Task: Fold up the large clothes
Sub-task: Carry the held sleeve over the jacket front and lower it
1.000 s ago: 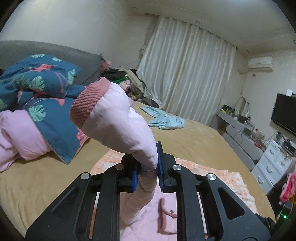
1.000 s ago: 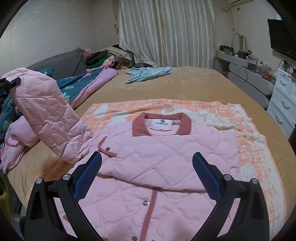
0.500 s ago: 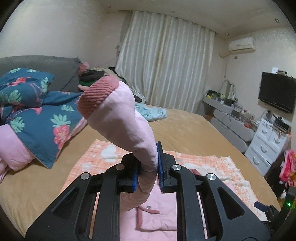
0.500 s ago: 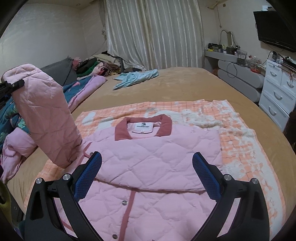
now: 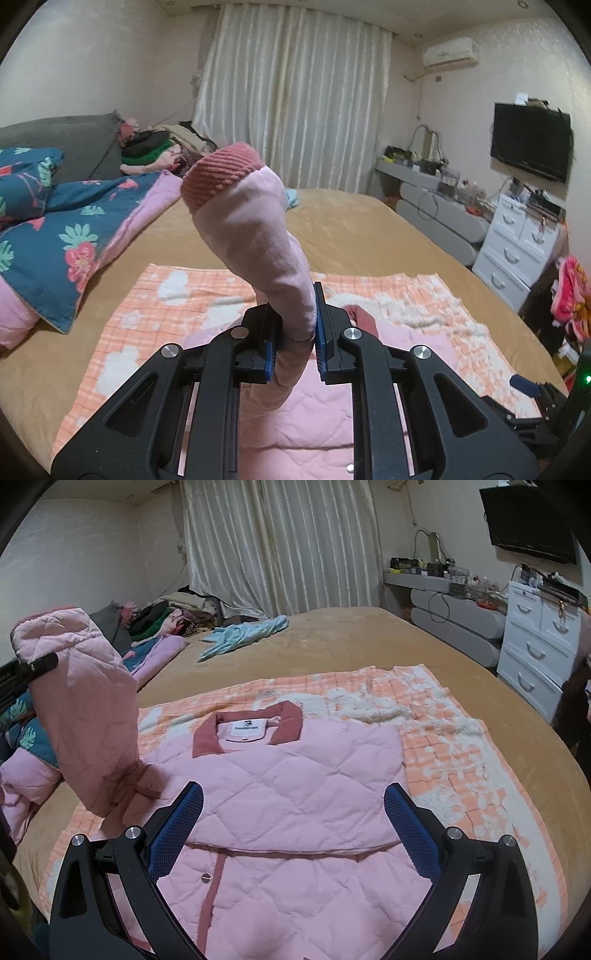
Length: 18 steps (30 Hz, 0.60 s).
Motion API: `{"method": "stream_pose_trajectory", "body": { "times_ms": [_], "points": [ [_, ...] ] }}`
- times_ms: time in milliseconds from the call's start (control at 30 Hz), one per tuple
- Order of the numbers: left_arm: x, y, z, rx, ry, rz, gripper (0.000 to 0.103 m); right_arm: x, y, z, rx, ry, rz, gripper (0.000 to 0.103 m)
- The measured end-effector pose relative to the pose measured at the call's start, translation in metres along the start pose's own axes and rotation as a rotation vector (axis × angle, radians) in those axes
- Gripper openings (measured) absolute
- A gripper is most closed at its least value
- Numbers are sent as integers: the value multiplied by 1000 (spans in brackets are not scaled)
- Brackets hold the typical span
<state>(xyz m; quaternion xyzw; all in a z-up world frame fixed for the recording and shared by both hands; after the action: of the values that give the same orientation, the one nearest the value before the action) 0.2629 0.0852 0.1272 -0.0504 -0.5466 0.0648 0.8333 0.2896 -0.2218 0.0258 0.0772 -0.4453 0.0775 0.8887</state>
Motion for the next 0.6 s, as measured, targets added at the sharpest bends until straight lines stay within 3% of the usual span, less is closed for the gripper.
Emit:
{"method": "stream_pose_trajectory", "body": {
  "times_ms": [600],
  "points": [
    [-69, -69, -56, -86, 175, -179, 10, -17, -57, -16, -50, 45, -130, 98]
  ]
}}
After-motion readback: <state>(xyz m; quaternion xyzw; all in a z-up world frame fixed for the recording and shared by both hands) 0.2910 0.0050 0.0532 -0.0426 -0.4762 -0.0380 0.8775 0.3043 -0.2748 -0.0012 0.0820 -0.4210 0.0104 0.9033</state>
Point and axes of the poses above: each gripper's, at about its wrist camera, not at the fingertips, and z roughly against the way its jaws point, y to its left, x to its top, the point moved 1 cm from there along -z, roughly the way its jaws point, and after that the axes turned 7 degrees about -x, right-handed, at the moved point
